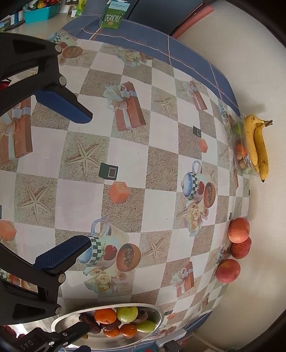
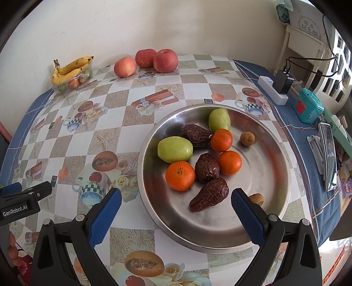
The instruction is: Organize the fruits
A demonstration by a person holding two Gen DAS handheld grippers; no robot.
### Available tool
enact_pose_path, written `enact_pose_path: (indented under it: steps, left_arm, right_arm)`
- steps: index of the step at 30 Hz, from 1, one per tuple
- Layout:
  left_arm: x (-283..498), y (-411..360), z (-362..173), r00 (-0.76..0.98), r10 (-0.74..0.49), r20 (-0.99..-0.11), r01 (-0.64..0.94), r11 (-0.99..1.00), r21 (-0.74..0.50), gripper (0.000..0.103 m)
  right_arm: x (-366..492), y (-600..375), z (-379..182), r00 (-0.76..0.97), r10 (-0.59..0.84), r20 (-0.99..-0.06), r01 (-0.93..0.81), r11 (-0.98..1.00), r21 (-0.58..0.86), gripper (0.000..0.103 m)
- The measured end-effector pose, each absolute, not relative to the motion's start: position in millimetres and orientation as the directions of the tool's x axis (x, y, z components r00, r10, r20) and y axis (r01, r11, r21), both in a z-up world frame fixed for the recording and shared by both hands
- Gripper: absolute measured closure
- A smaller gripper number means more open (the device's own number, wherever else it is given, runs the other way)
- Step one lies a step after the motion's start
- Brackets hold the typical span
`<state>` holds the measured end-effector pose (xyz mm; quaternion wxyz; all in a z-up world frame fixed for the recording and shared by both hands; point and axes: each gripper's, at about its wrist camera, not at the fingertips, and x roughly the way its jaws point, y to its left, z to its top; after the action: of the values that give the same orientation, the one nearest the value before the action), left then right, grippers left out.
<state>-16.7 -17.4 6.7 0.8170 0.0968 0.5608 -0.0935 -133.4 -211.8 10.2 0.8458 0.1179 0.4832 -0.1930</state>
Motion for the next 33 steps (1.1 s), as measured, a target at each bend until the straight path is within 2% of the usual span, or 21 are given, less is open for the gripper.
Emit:
enact_pose_path:
  steps: [33]
  left_arm:
    - [-16.8, -15.2, 8.1, 0.356, -0.039, -0.934, 0.243, 0.969, 0.052, 0.000]
  right_arm:
    - [-133.7, -211.4, 11.7, 0.458, -0.212, -0.863, 0.438, 0.899, 0.012, 0.003]
